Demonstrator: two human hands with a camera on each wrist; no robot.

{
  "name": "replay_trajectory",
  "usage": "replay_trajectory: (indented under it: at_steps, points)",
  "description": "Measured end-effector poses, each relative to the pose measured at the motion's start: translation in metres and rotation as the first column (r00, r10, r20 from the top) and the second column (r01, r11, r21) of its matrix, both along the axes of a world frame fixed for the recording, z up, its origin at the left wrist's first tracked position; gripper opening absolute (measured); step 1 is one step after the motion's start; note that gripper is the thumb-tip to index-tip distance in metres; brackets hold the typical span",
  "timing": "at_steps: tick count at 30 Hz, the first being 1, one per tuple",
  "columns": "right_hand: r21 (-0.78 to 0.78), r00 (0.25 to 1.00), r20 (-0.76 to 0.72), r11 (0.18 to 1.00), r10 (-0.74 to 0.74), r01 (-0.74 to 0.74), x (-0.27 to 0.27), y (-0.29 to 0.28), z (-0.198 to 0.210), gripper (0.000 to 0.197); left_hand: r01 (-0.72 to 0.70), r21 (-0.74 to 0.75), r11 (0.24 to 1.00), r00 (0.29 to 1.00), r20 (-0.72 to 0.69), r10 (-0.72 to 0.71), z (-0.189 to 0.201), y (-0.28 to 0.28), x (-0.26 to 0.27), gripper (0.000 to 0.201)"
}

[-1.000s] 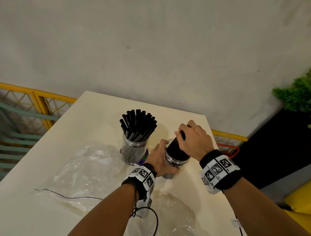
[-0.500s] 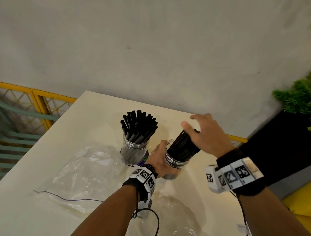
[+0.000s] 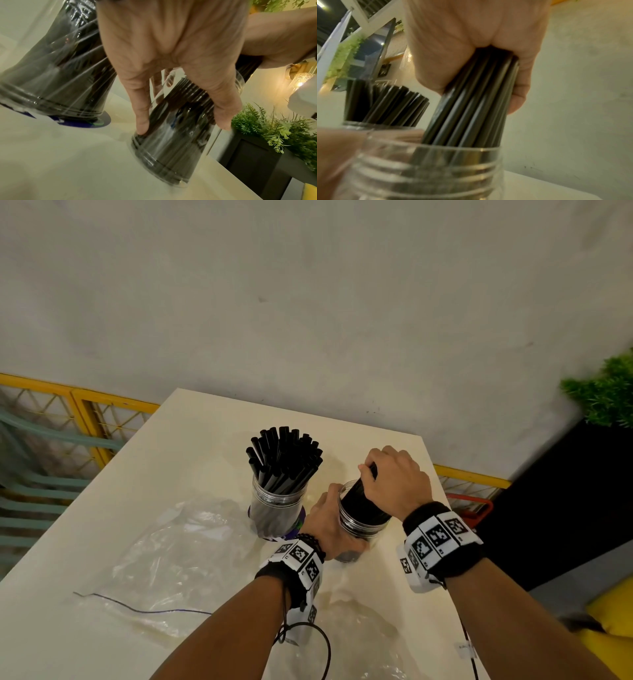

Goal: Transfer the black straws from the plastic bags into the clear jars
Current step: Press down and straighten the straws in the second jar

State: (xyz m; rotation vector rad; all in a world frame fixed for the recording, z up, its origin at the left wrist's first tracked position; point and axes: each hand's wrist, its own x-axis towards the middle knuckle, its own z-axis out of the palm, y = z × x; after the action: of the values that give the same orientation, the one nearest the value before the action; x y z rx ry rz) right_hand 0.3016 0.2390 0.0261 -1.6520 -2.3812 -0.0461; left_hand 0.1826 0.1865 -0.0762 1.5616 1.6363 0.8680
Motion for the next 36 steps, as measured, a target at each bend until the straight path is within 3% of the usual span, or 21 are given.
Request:
replay_trajectory:
  at_steps: [2,4,6,11,12,14,16,17,20,24,29,32,34,36]
  points:
    - [-0.135,0.999,0.049,0.991,-0.008,0.014,0.002,0.008,0.007,0.037,0.002,-0.009,1.000,1.000,0.003,-0.002,0.001,0.000,0.001,0.103]
    - [-0.266,0.999,-0.048,0.964,-0.006,-0.007,0.008,0.016,0.020,0.047,0.002,-0.013,1.000,1.000,0.005,-0.002,0.001,0.000,0.001,0.103]
    - [-0.227,0.986,-0.167,0.973,-0.012,-0.026,0.016,0.022,0.032,0.050,0.002,-0.011,1.000,1.000,0.010,-0.002,0.001,0.001,0.000,0.103]
    - [-0.120,0.964,-0.266,0.992,0.009,-0.042,0.027,0.010,0.039,0.054,0.015,-0.010,1.000,1.000,0.021,-0.015,0.003,0.001,0.001,0.102]
    - [-0.126,0.968,-0.249,0.989,0.038,-0.071,0.024,0.003,0.038,0.058,0.015,-0.012,1.000,1.000,0.018,-0.015,0.003,0.001,0.001,0.102]
    - [-0.152,0.991,-0.074,0.981,0.111,-0.121,0.016,-0.007,0.028,0.067,0.015,-0.017,1.000,1.000,0.011,-0.015,0.005,0.001,0.001,0.099]
    - [-0.153,0.984,0.106,0.980,0.146,-0.129,0.011,-0.009,0.016,0.061,0.011,-0.023,1.000,1.000,0.005,-0.011,0.006,0.001,0.001,0.097]
    - [-0.136,0.983,0.117,0.983,0.141,-0.124,0.010,-0.007,0.012,0.053,0.008,-0.025,1.000,1.000,0.002,-0.008,0.006,0.001,0.001,0.098]
    - [-0.021,0.996,-0.018,0.996,0.087,-0.087,0.013,-0.006,0.002,0.033,0.001,-0.032,0.999,1.000,-0.003,-0.001,0.005,0.001,0.002,0.103]
    - [0.083,1.000,-0.007,0.996,0.022,-0.022,0.013,-0.014,-0.008,0.029,-0.001,-0.036,0.999,1.000,0.013,0.001,0.003,0.002,0.002,0.102]
    - [0.019,0.993,-0.079,0.996,0.086,-0.085,0.014,-0.003,0.002,0.026,-0.001,-0.043,0.999,1.000,-0.007,0.001,0.004,0.003,0.001,0.099]
    - [-0.190,0.989,-0.011,0.971,0.146,-0.145,0.018,0.008,0.010,0.032,0.003,-0.045,0.999,1.000,-0.005,-0.004,0.004,0.004,0.002,0.099]
    - [-0.309,0.985,-0.099,0.936,0.144,-0.168,0.021,0.014,0.020,0.037,0.010,-0.051,0.999,1.000,-0.006,-0.010,0.005,0.004,0.002,0.100]
    - [-0.283,0.968,-0.233,0.947,0.088,-0.154,0.027,0.016,0.031,0.040,0.015,-0.056,0.998,1.000,-0.005,-0.016,0.006,0.004,0.001,0.102]
